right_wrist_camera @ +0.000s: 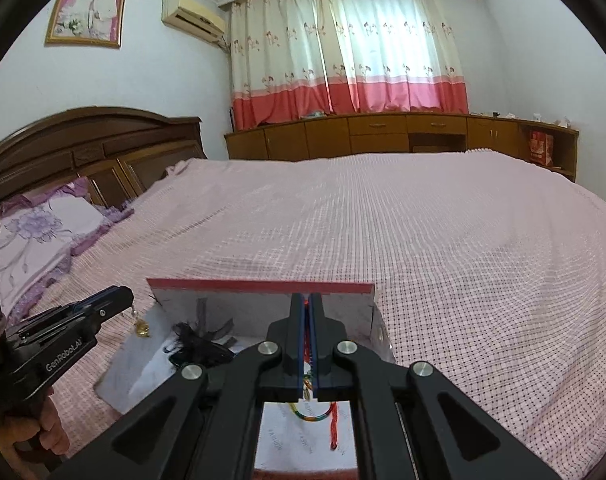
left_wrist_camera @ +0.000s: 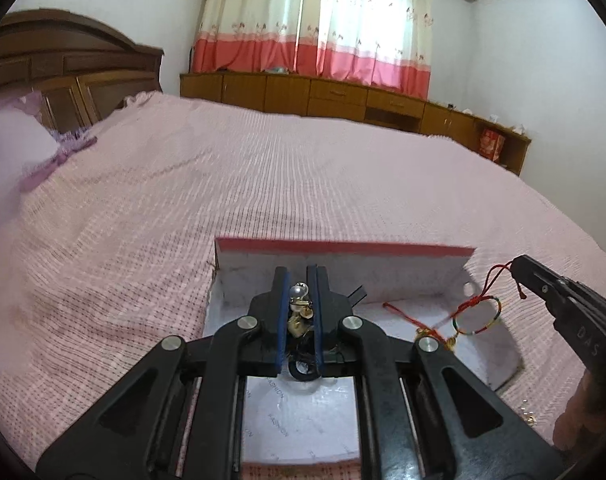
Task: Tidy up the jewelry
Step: 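Open both grippers to drop the pendant and bracelet into the box, then move both grippers back toward the remaining jewelry on the bed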
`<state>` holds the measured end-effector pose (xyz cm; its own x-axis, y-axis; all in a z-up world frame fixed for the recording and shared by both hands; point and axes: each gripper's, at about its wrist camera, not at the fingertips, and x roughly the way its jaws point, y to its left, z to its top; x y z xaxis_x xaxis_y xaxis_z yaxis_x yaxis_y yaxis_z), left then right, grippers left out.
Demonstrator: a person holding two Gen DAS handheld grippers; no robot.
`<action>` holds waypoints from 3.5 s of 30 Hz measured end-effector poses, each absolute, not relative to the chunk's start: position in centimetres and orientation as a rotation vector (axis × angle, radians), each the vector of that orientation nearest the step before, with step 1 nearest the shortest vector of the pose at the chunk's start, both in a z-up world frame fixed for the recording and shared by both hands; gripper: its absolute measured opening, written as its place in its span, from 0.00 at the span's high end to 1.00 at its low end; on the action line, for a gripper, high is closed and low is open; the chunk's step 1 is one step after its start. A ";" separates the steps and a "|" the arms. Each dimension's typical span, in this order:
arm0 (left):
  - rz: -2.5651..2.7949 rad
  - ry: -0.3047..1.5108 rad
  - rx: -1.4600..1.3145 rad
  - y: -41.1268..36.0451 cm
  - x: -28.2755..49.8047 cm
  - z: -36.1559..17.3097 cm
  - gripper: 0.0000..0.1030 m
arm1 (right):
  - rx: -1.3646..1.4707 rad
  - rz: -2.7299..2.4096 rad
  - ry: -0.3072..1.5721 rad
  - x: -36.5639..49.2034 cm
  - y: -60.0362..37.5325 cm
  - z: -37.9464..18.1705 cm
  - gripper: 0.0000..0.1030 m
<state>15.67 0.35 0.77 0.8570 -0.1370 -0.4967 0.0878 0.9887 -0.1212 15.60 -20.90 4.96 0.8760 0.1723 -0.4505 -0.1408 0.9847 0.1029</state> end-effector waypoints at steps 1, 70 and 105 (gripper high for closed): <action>-0.117 0.540 -0.099 0.5 16.0 0.3 0.97 | 0.064 0.159 0.485 16.0 -20.9 4.5 0.97; -0.090 0.957 -0.067 1.4 10.0 -5.0 0.63 | 0.134 0.070 0.718 4.6 -27.9 0.5 0.60; -0.108 0.960 -0.151 2.2 10.8 -8.0 1.00 | 0.122 0.077 0.872 6.6 -27.8 -4.4 0.83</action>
